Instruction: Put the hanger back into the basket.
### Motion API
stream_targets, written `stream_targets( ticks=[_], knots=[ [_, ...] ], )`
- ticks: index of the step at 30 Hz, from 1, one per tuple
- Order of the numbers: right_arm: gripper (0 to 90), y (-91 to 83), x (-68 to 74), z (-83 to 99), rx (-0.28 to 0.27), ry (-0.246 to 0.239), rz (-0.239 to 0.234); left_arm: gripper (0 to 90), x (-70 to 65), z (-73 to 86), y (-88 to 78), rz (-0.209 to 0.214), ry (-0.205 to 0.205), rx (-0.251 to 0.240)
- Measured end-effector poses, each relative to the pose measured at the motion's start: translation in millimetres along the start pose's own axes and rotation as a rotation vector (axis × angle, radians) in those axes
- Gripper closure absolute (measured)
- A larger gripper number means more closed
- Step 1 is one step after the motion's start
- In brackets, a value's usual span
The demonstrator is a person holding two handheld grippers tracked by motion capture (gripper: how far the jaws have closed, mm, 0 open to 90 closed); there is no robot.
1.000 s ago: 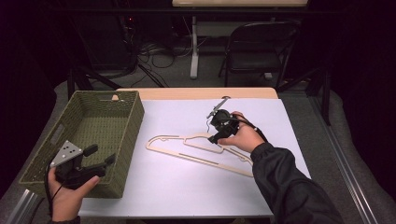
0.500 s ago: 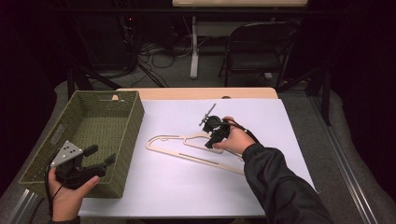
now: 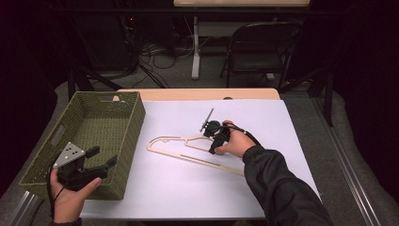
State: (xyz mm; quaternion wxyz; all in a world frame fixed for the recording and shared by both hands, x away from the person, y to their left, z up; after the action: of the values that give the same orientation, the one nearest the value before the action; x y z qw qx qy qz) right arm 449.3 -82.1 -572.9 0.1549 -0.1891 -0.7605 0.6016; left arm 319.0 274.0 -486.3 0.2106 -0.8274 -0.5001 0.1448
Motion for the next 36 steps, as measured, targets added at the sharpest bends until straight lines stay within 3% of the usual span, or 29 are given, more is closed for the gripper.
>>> stream_targets(
  ticks=[4,10,11,18,35,36],
  knots=[
    [59.6,7.4,-3.2,1.8,-0.002,-0.013,0.04,24.3,-0.5,0.3,0.8,0.002,0.002,0.003],
    [62.0,9.2,-3.1,2.1,0.022,-0.021,0.015,24.4,-0.1,1.0,1.7,0.003,0.001,0.004],
    [63.1,11.6,-1.4,1.5,0.002,-0.008,-0.005,24.4,0.0,1.0,1.7,0.003,0.001,0.004],
    [66.5,16.0,-0.1,1.7,0.03,-0.032,-0.011,24.4,0.6,1.3,1.2,0.0,-0.001,0.005],
    [73.7,19.8,-3.4,7.5,0.05,-0.01,-0.034,24.5,-0.4,1.4,1.7,0.001,0.002,0.005],
    [74.7,18.9,-4.0,8.4,0.07,-0.011,-0.029,24.5,-0.6,1.3,1.8,0.002,0.003,0.005]
  ],
)
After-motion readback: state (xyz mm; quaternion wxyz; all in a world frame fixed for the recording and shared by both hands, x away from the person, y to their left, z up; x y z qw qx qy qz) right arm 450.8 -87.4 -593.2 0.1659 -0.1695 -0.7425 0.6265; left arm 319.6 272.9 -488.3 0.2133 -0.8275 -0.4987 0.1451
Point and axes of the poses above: each handheld gripper's, and its own axes: y roughly forward along the jaws, z roughly out of its underside, x roughly to its left, the point moved 7 cm from there along y, roughly forward along the jaws, and after that the axes turned 1 degree about -z, right-handed, at the moved point
